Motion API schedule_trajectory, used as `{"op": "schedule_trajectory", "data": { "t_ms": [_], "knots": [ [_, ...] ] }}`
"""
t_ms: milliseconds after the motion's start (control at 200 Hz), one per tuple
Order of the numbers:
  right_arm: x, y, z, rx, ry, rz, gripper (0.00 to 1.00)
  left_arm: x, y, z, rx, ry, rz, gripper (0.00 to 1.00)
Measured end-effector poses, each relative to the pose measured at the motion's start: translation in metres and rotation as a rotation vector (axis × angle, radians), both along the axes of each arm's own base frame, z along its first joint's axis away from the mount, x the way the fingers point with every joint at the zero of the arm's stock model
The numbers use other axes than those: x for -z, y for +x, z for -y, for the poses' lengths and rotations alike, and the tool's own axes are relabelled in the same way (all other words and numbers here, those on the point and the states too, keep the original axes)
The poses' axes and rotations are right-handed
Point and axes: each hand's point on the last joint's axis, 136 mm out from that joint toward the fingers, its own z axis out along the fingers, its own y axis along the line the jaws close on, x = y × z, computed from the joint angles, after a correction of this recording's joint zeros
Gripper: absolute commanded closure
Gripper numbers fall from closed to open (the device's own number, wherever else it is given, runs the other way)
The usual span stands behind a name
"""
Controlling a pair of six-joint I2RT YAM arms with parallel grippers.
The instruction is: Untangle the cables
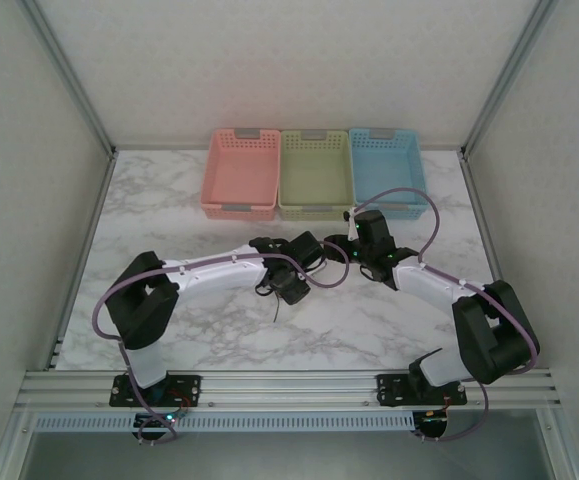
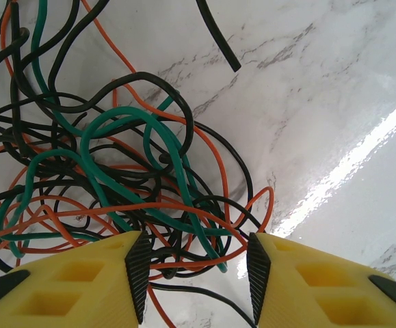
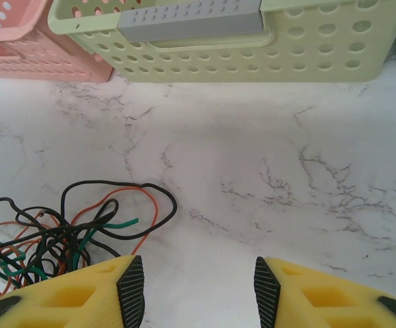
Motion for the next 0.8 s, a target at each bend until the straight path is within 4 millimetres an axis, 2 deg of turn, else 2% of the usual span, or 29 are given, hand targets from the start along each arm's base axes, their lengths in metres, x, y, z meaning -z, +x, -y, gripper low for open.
{"op": "schedule_trajectory", "data": {
  "t_ms": [360,536,801],
  "knots": [
    [0.000,0.000,0.000,0.000,0.000,0.000,0.50,-0.025,-0.017,0.002,-0.002,-0.063,0.007,0.54],
    [0.000,0.000,0.000,0.000,0.000,0.000,0.49,-0.019,-0.019,0.001,-0.003,-0.048,0.000,0.54],
    [0.000,0.000,0.000,0.000,0.000,0.000,0.48,0.002,-0.012,-0.003,-0.016,0.018,0.010,0.56]
  ]
}}
